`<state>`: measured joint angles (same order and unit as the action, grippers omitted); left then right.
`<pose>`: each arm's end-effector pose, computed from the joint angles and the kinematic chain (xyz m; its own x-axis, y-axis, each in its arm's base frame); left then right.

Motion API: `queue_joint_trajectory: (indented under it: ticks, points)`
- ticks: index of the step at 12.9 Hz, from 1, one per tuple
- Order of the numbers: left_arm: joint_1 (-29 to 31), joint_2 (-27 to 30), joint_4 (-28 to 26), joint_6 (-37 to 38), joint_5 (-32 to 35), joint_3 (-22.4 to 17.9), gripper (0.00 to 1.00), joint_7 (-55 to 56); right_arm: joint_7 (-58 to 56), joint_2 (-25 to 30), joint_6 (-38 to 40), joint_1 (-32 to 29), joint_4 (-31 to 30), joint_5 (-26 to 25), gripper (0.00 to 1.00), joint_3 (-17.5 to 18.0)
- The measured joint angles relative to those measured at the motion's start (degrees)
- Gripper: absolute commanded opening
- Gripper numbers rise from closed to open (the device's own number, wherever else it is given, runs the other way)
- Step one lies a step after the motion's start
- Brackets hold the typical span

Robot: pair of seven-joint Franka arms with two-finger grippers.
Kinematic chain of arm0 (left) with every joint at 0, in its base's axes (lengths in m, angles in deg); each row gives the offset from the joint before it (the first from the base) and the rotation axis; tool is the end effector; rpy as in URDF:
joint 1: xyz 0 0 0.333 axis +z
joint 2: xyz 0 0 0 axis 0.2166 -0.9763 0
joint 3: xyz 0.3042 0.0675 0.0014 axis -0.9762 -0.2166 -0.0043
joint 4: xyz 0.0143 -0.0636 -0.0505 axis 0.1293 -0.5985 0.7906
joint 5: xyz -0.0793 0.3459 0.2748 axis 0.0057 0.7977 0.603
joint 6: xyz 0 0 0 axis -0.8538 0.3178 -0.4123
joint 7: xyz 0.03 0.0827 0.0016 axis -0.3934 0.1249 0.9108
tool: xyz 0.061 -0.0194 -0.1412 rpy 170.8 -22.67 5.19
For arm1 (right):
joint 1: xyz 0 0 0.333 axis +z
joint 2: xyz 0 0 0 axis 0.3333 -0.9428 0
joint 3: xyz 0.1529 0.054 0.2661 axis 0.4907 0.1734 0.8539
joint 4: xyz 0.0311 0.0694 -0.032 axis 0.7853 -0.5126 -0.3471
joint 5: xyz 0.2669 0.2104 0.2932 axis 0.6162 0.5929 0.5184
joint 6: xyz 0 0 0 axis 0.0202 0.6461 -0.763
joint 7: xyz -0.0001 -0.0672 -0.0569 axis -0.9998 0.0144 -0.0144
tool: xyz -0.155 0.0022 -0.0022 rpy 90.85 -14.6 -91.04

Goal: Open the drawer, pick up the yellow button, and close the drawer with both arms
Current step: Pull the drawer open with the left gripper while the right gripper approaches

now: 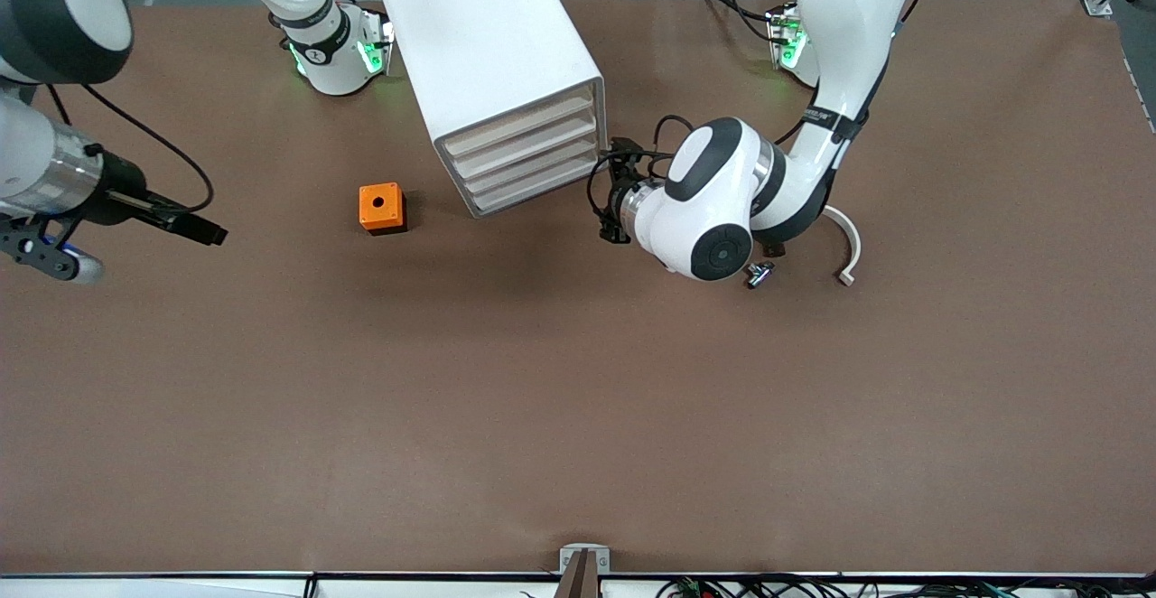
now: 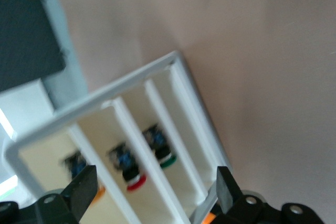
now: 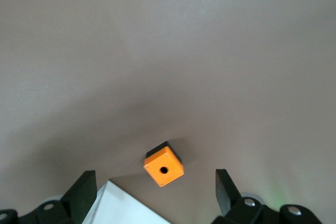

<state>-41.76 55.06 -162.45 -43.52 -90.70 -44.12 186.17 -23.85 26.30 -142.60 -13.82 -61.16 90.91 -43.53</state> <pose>0.5134 -0.4960 0.2752 -0.2003 0.9206 -0.3352 0.7324 -0.0865 -0.6753 0.6225 0.0538 0.4894 0.8780 -0.4555 -0.1472 -0.4585 -0.8886 0.0149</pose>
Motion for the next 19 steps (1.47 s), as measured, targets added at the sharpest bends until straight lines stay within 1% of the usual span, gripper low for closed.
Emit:
queue_joint_trajectory:
  ticks: [3,4,5,7,9,10,11,14,15,17,18,19]
  points:
    - [0.22,-3.31,0.04,0.04,-10.12,-0.30,1.00,9.14,8.97,0.00,-0.53,3.89,0.07,0.02,1.00,0.09]
    - [0.18,-4.38,0.10,0.08,-12.37,-0.29,1.00,11.26,11.37,0.00,-0.92,5.20,0.07,0.02,1.00,0.10]
    - [-0.02,-5.13,0.11,0.33,-13.42,-0.20,0.97,12.61,13.46,0.00,-1.25,6.36,0.08,0.02,1.00,0.10]
    - [-0.91,-5.76,0.20,1.68,-14.39,-0.04,0.82,14.08,16.83,0.00,-1.74,8.08,0.10,0.02,1.00,0.11]
    - [-2.22,-6.11,0.21,3.19,-15.61,0.07,0.70,15.73,19.83,0.00,-2.08,9.68,0.16,0.03,1.00,0.11]
    - [-2.72,-6.40,0.21,4.13,-15.91,0.08,0.61,16.25,21.51,0.00,-2.45,10.63,0.20,0.03,1.00,0.11]
    - [-3.09,-6.79,0.21,5.07,-15.99,0.10,0.57,16.72,23.22,0.00,-2.92,11.58,0.20,0.03,1.00,0.12]
    - [-4.67,-8.18,0.22,5.91,-16.24,0.23,0.56,17.64,26.88,-0.12,-3.86,13.94,0.20,0.03,1.00,0.12]
    - [-5.14,-8.42,0.22,6.29,-16.44,0.25,0.55,17.79,27.58,-0.18,-4.05,14.38,0.20,0.03,1.00,0.12]
    - [-5.61,-8.51,0.25,7.45,-16.72,0.28,0.54,17.84,28.76,-0.38,-4.40,15.05,0.20,0.03,1.00,0.10]
    - [-5.65,-8.51,0.29,7.77,-16.75,0.30,0.49,17.85,29.17,-0.51,-4.53,15.37,0.20,0.03,1.00,0.10]
    - [-5.69,-8.51,0.30,7.92,-16.75,0.33,0.28,17.85,29.27,-0.63,-4.64,15.59,0.20,0.03,1.00,0.10]
